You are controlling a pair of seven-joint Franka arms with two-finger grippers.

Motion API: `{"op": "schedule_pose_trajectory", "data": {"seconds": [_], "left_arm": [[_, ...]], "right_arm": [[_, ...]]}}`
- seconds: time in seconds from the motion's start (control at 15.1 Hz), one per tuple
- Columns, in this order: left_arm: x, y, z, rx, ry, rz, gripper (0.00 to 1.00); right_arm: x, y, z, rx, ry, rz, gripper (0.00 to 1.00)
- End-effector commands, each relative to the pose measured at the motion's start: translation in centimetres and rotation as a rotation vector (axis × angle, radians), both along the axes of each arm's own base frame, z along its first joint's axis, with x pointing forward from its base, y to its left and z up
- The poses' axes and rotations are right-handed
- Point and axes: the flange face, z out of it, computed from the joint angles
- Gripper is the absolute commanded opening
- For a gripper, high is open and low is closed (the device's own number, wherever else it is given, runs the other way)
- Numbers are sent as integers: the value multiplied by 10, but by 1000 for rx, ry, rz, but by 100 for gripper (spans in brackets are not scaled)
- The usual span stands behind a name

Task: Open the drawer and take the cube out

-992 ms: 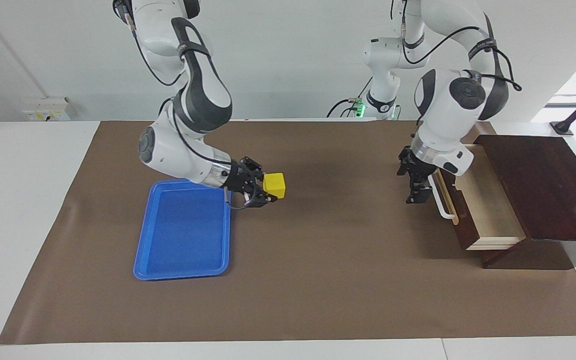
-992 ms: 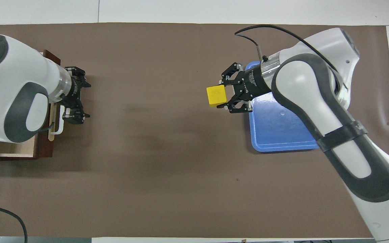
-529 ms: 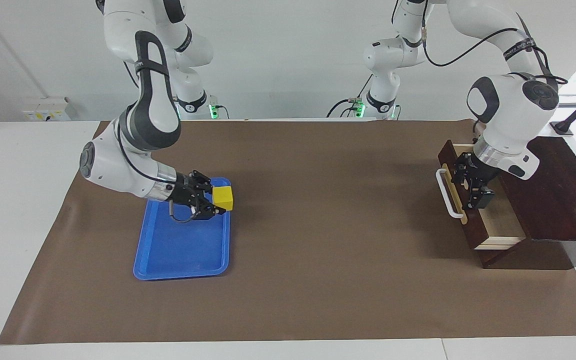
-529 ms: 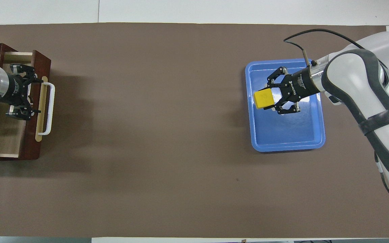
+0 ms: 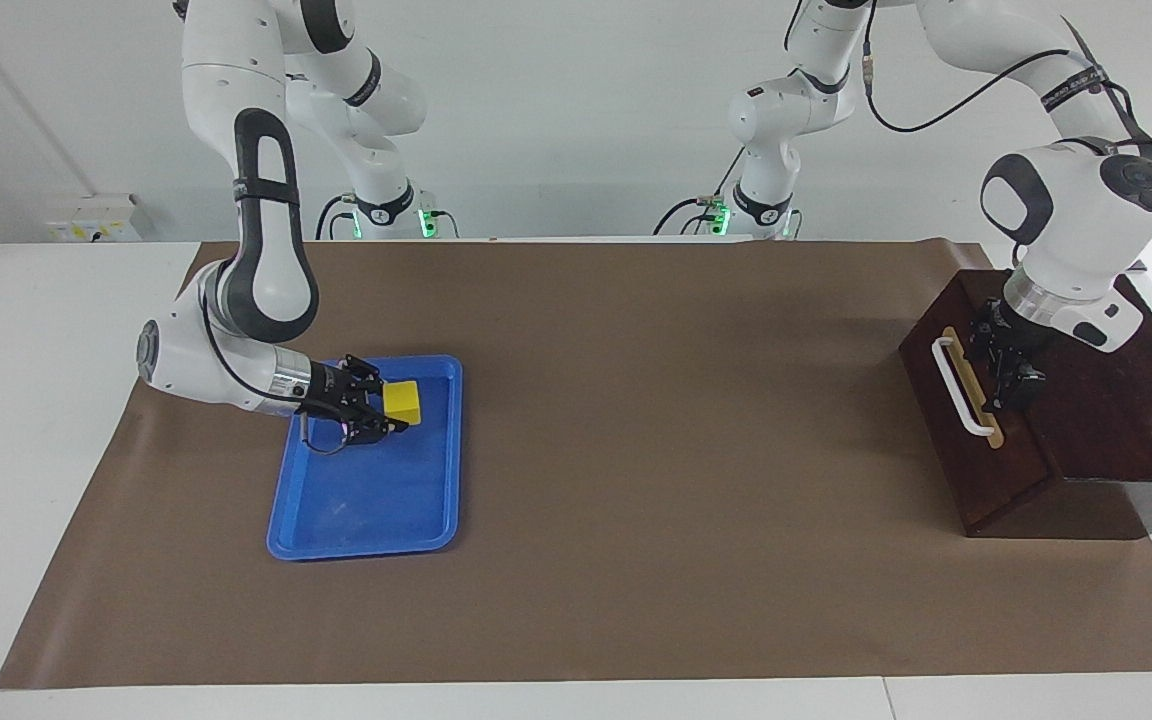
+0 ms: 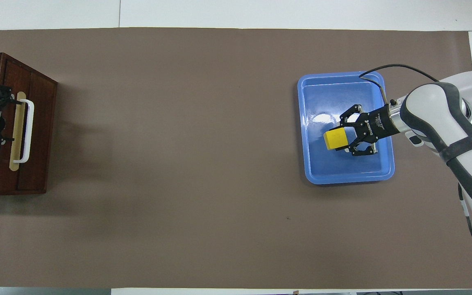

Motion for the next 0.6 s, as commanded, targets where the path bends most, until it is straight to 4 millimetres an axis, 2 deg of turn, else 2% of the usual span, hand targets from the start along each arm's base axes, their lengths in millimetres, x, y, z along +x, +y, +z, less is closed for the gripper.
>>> {"op": "schedule_pose_trajectory", "data": {"seconds": [0.0, 0.13, 0.2, 0.33, 0.4, 0.53], "left_arm": [[-6, -3, 8, 34, 5, -94, 100], [-7, -30, 22, 31, 41, -138, 100], [-9, -40, 42, 30, 47, -180, 100], [-20, -59, 72, -10, 116, -384, 100], [-27, -72, 96, -22, 134, -506, 100], [-34, -88, 117, -50, 186, -685, 100]], "right_arm": [[-12, -1, -10, -14, -9, 5, 0], [-18, 1, -21, -25, -25, 3, 0], [-19, 3, -22, -22, -24, -2, 0], [-24, 4, -27, -18, -15, -9, 0], [-25, 3, -29, -20, -19, -22, 0], [-28, 3, -33, -21, -17, -37, 0]]}}
